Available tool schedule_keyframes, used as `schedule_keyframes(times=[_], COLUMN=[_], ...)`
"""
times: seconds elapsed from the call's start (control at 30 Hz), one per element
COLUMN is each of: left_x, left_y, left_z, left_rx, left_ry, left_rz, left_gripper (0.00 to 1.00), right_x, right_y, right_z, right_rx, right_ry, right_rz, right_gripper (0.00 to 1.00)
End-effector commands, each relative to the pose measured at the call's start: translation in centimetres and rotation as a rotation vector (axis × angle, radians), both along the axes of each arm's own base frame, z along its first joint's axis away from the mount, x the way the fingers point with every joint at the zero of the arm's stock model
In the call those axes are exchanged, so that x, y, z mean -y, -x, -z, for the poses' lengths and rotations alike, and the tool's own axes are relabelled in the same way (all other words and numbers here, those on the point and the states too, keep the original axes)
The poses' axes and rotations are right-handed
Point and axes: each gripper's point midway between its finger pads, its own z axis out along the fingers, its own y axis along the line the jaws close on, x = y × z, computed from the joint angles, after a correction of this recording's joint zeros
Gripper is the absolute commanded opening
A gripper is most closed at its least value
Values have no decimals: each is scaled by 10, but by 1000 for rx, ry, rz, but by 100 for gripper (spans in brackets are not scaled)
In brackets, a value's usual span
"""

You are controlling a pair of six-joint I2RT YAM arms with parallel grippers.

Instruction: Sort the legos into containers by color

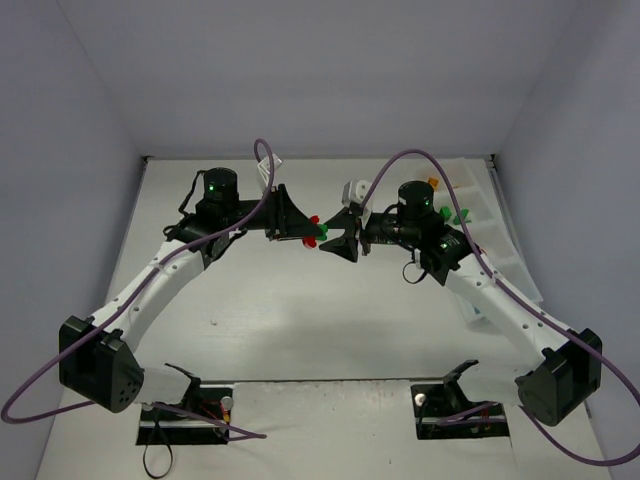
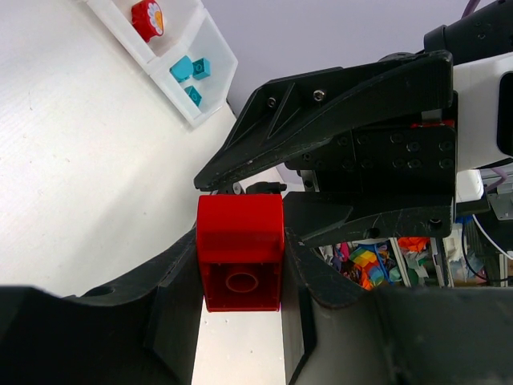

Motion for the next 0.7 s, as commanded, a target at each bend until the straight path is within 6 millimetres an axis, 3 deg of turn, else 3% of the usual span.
schedule_keyframes(times=[0.0, 0.47, 0.6, 0.63, 0.67], left_x=[-1, 0, 1, 1, 1], left_y=[4, 1, 0, 1, 1], left_z=[-35, -29, -26, -26, -26], left_rx=[101, 81, 73, 74, 73], left_ry=[56, 49, 44, 42, 42], left_rz=[21, 24, 24, 26, 26], left_gripper=[0, 0, 0, 0, 0], right_x=[-8, -14, -14, -14, -14], right_y=[-3, -4, -5, -5, -5], right_z=[-42, -49, -50, -49, -48], right_rx=[116, 135, 139, 137, 136], right_ry=[-79, -97, -97, -96, -94], right_rz=[-19, -17, -7, -6, -6], right_gripper=[45, 44, 32, 27, 15])
